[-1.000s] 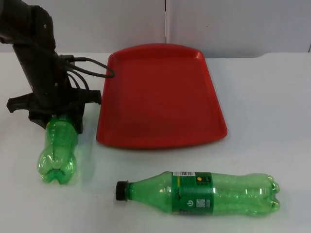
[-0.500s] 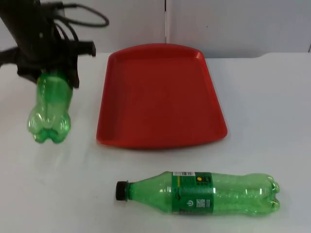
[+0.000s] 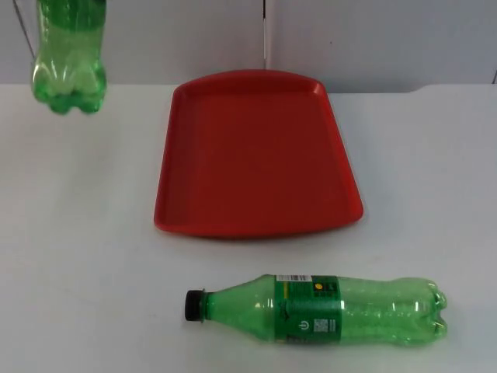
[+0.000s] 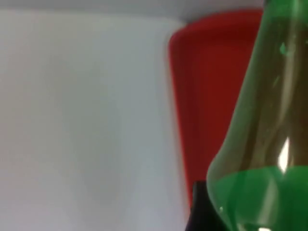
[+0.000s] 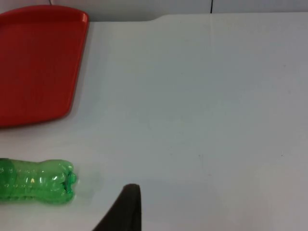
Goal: Place the bottle upright on the tray.
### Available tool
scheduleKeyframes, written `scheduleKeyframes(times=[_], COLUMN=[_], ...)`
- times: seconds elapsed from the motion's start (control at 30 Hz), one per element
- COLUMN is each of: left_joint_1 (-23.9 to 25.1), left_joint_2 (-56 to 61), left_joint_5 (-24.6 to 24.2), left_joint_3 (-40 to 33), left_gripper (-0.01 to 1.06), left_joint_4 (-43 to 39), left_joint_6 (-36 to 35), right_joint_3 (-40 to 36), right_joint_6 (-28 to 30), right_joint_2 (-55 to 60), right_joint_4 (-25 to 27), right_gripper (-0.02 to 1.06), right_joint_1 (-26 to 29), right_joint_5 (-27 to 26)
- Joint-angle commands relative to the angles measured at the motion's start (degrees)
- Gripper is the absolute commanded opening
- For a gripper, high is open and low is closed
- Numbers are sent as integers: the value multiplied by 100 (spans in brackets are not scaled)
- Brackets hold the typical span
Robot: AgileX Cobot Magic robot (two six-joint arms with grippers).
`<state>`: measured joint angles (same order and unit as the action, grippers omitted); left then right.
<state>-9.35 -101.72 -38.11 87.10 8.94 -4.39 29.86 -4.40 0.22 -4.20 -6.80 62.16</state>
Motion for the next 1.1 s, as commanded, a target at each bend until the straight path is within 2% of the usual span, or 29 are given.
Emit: scheduleKeyframes(times=[0.0, 0.1, 0.13, 0.27, 0.3, 0.43, 0.47, 0.5, 0.63, 0.67, 0.77, 0.83, 0.9, 1.07], left_joint_1=[-29, -93, -93, -436, -436, -899, -899, -1053, -1428, -1428, -1602, -1636, -1636, -1636], left_joint_2=[196, 343, 343, 406, 406, 406, 406, 395, 395, 395, 385, 373, 362, 178], left_joint_5=[314, 721, 721, 1419, 1419, 2425, 2425, 2864, 3853, 3853, 4359, 4486, 4545, 5057], left_joint_3=[4, 4, 4, 4, 4, 4, 4, 4, 4, 4, 4, 4, 4, 4], left_gripper=[0, 0, 0, 0, 0, 0, 0, 0, 0, 0, 0, 0, 0, 0], left_joint_4=[482, 1289, 1289, 1841, 1841, 1952, 1952, 1952, 1871, 1871, 1778, 1585, 1585, 1820], left_joint_6=[404, 1284, 1284, 2227, 2227, 2505, 2505, 2511, 2511, 2511, 2511, 2511, 2511, 2481], right_joint_3=[-28, -28, -28, -28, -28, -28, -28, -28, -28, -28, -28, -28, -28, -28], right_joint_6=[38, 38, 38, 38, 38, 38, 38, 38, 38, 38, 38, 38, 38, 38], right_joint_2=[-22, -22, -22, -22, -22, -22, -22, -22, -22, -22, -22, -22, -22, -22], right_joint_4=[-1, -1, -1, -1, -1, -1, -1, -1, -1, -1, -1, -1, -1, -1], right_gripper=[105, 105, 105, 105, 105, 105, 105, 105, 105, 105, 105, 105, 105, 105], right_joint_1=[41, 41, 41, 41, 41, 41, 41, 41, 41, 41, 41, 41, 41, 41], right_joint_5=[-41, -41, -41, -41, -41, -41, -41, -41, -41, -41, -41, -41, -41, -41])
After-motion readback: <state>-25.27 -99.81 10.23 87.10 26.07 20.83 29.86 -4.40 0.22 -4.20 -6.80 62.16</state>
